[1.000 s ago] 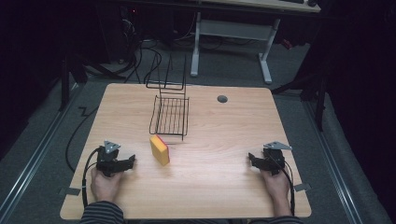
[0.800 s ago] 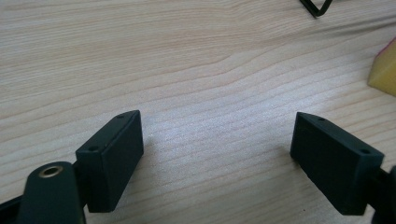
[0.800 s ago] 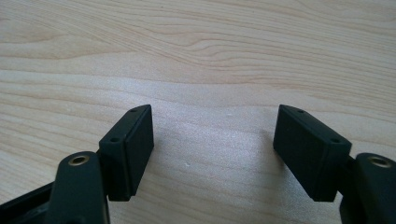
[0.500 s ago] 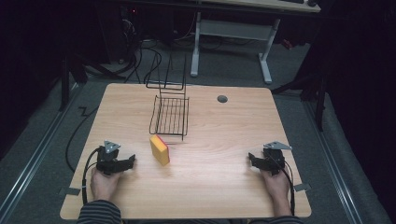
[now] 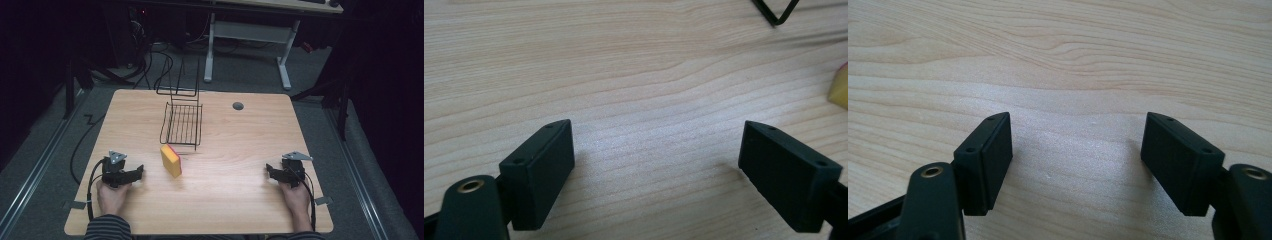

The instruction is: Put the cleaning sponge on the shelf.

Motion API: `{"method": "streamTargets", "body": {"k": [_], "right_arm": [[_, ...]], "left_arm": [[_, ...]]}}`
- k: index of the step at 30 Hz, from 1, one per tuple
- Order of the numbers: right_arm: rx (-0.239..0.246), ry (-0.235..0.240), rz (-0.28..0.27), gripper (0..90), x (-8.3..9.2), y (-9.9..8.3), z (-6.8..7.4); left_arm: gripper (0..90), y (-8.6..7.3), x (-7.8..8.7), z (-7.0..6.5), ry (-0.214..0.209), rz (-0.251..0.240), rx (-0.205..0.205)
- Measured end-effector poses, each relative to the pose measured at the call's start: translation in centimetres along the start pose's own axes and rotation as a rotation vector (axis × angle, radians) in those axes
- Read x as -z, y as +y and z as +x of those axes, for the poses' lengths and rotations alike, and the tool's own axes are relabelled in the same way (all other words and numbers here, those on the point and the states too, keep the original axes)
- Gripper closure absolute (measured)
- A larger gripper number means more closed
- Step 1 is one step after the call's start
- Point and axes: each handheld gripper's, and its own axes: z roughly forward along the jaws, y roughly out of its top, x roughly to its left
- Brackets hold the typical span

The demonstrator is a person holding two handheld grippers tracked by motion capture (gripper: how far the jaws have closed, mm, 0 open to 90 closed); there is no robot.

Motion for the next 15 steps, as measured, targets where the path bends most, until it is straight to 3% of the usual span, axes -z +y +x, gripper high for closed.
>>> {"method": "streamTargets", "body": {"k": [4, 9, 15], "right_arm": [[0.004, 0.0, -0.001, 29.0, 0.0, 0.0, 0.0], [0.003, 0.0, -0.001, 28.9, 0.0, 0.0, 0.0], [0.005, -0.001, -0.001, 28.9, 0.0, 0.0, 0.0]], "left_arm": [[15.0, 0.1, 0.4, 0.0, -0.002, -0.018, -0.001], [14.6, 0.4, 1.7, 0.3, -0.026, -0.079, 0.049], [14.4, 1.0, 2.7, 0.5, -0.047, -0.113, 0.052]]}}
